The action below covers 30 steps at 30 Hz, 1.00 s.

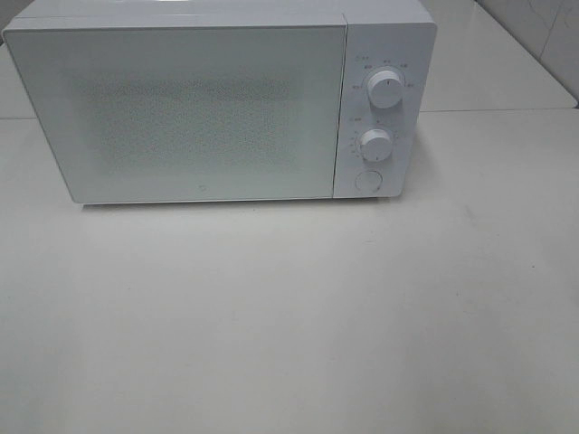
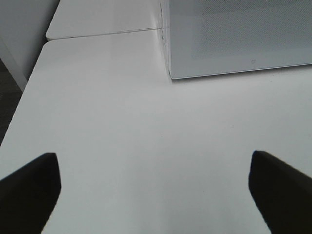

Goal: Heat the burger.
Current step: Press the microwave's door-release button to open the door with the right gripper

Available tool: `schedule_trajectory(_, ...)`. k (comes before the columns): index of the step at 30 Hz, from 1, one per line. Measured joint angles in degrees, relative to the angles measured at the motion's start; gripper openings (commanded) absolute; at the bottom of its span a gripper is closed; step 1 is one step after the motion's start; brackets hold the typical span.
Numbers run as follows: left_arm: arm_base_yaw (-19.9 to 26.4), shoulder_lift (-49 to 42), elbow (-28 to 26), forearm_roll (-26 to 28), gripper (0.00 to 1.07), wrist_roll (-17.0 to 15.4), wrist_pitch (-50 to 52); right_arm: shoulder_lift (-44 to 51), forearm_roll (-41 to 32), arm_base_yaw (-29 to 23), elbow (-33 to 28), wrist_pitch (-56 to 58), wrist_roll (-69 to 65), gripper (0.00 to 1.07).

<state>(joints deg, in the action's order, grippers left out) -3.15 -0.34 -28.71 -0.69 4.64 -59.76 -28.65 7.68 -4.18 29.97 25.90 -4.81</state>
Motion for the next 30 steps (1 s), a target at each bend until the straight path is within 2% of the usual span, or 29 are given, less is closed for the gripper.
schedule_trajectory(13, 0.0, 0.0, 0.0, 0.0, 0.98, 0.0, 0.0, -16.73, 0.0, 0.0, 0.0, -18.62, 0.0, 0.75)
schedule_trajectory(18, 0.0, 0.0, 0.0, 0.0, 0.98, 0.0, 0.0, -22.75, 0.0, 0.0, 0.0, -25.9, -0.57, 0.71)
schedule_trajectory(20, 0.0, 0.0, 0.0, 0.0, 0.98, 0.0, 0.0, -26.07, 0.0, 0.0, 0.0, -30.02, -2.01, 0.64)
schedule_trajectory(21, 0.0, 0.0, 0.0, 0.0, 0.98, 0.0, 0.0, -26.07, 0.0, 0.0, 0.0, -30.02, -2.01, 0.64)
schedule_trajectory(22, 0.0, 0.0, 0.0, 0.0, 0.98, 0.0, 0.0, -28.02, 0.0, 0.0, 0.0, -32.31, -3.72, 0.57)
schedule_trajectory(23, 0.0, 0.0, 0.0, 0.0, 0.98, 0.0, 0.0, -28.02, 0.0, 0.0, 0.0, -32.31, -3.72, 0.57)
schedule_trajectory(25, 0.0, 0.0, 0.0, 0.0, 0.98, 0.0, 0.0, -30.71, 0.0, 0.0, 0.0, -34.95, -6.76, 0.43)
schedule_trajectory(26, 0.0, 0.0, 0.0, 0.0, 0.98, 0.0, 0.0, -30.71, 0.0, 0.0, 0.0, -34.95, -6.76, 0.43)
schedule_trajectory(28, 0.0, 0.0, 0.0, 0.0, 0.98, 0.0, 0.0, -33.69, -0.11, -0.4, -0.29, -38.45, -11.23, 0.22)
schedule_trajectory(29, 0.0, 0.0, 0.0, 0.0, 0.98, 0.0, 0.0, -33.69, -0.11, -0.4, -0.29, -38.45, -11.23, 0.22)
schedule_trajectory(30, 0.0, 0.0, 0.0, 0.0, 0.98, 0.0, 0.0, -34.09, -0.23, -0.8, -0.63, -39.48, -12.09, 0.17)
